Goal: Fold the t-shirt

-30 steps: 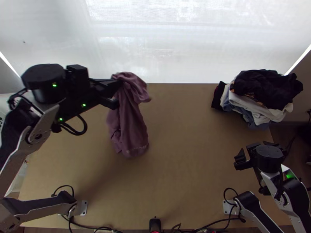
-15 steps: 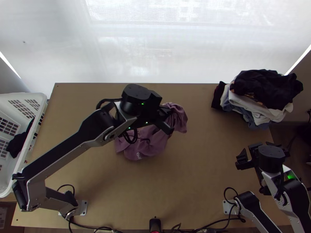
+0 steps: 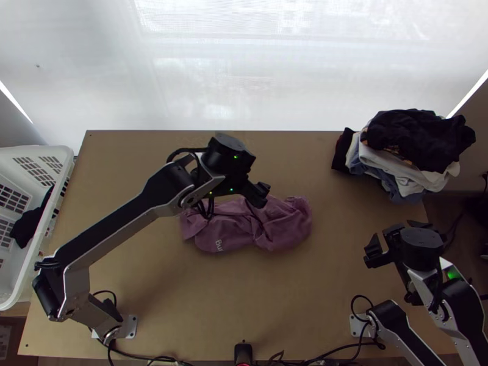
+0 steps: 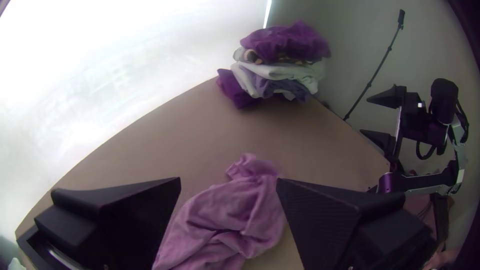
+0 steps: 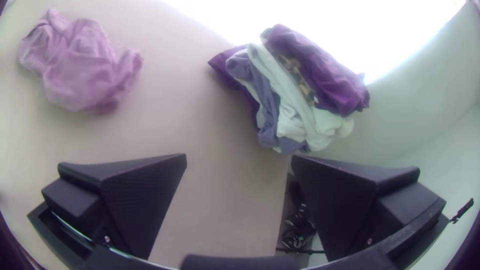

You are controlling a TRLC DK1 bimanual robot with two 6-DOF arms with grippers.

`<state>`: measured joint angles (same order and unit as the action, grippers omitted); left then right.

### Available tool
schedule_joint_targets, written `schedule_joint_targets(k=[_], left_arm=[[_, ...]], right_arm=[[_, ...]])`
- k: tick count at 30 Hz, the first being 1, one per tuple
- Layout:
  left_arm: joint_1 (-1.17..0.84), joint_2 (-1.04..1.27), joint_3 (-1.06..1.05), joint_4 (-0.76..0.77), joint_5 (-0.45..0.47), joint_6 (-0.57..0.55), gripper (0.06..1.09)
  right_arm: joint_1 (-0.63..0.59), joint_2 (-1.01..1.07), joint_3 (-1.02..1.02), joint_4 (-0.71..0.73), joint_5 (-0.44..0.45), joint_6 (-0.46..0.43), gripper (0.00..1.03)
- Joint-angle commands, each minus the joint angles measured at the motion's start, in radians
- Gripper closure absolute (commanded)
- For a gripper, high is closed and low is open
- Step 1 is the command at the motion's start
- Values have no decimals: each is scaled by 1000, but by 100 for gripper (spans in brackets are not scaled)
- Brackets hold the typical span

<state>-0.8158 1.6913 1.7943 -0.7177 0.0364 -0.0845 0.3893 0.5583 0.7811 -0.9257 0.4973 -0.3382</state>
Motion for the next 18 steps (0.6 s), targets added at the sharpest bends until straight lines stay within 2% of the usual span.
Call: schedule_joint_targets(k=[1,3,8,12,18], left_arm=[[136,-88,-19,-72,-73,34,12],[201,-143,-39,-89,-104,63,12],[425,-278,-90,-141,-110,95,12],[624,-406,-185,-155,-109,118,12],[827,-614,-369,-155,-107,144,12]], right_arm=[[10,107,70,42,-134,51,5],[10,176,129,59,-195,87,5],[36,367,285,79,-353,169,5],[152,505,379,116,-378,208,5],[296,664,445,191,-378,209,5]])
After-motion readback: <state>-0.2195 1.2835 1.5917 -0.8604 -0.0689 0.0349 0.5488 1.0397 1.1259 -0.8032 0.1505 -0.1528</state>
